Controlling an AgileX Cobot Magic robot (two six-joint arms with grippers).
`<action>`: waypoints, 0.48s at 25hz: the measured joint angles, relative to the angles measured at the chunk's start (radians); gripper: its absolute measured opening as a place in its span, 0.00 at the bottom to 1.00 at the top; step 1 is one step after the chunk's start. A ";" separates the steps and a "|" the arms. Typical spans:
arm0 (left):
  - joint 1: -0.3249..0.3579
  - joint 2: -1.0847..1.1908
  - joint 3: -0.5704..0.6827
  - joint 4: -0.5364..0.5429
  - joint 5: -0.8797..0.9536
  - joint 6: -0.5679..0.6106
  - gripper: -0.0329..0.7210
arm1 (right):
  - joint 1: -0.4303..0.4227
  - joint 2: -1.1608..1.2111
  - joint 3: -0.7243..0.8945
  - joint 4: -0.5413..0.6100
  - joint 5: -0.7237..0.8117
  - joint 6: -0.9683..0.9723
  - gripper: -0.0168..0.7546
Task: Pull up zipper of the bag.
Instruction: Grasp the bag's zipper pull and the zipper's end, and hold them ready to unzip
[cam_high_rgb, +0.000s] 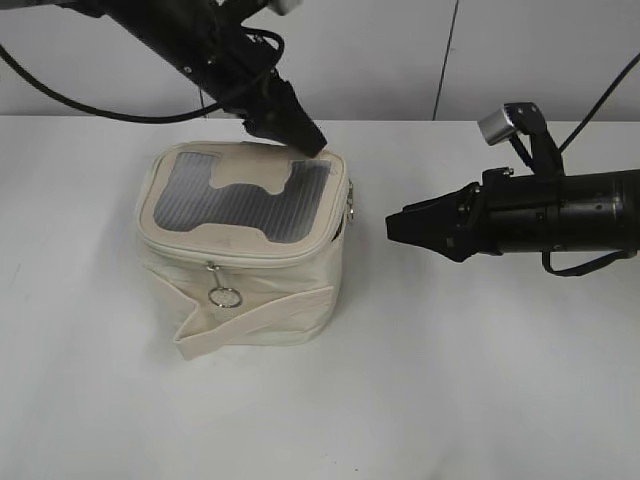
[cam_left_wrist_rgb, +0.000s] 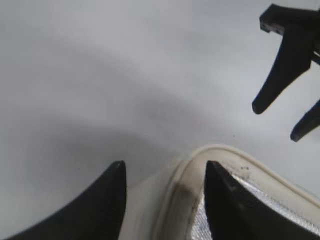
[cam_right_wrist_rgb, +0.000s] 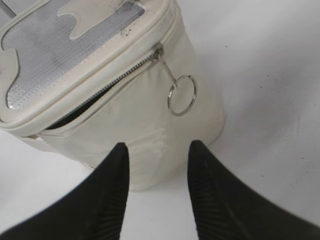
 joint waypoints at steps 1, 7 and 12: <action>0.000 0.006 -0.003 0.011 0.015 0.000 0.56 | 0.000 0.001 0.000 0.000 0.000 -0.001 0.44; 0.000 0.012 -0.012 0.065 0.082 0.000 0.56 | 0.000 0.001 -0.013 0.001 0.000 -0.001 0.44; -0.003 0.012 -0.013 0.098 0.060 -0.004 0.40 | 0.000 0.002 -0.018 0.006 0.000 -0.001 0.44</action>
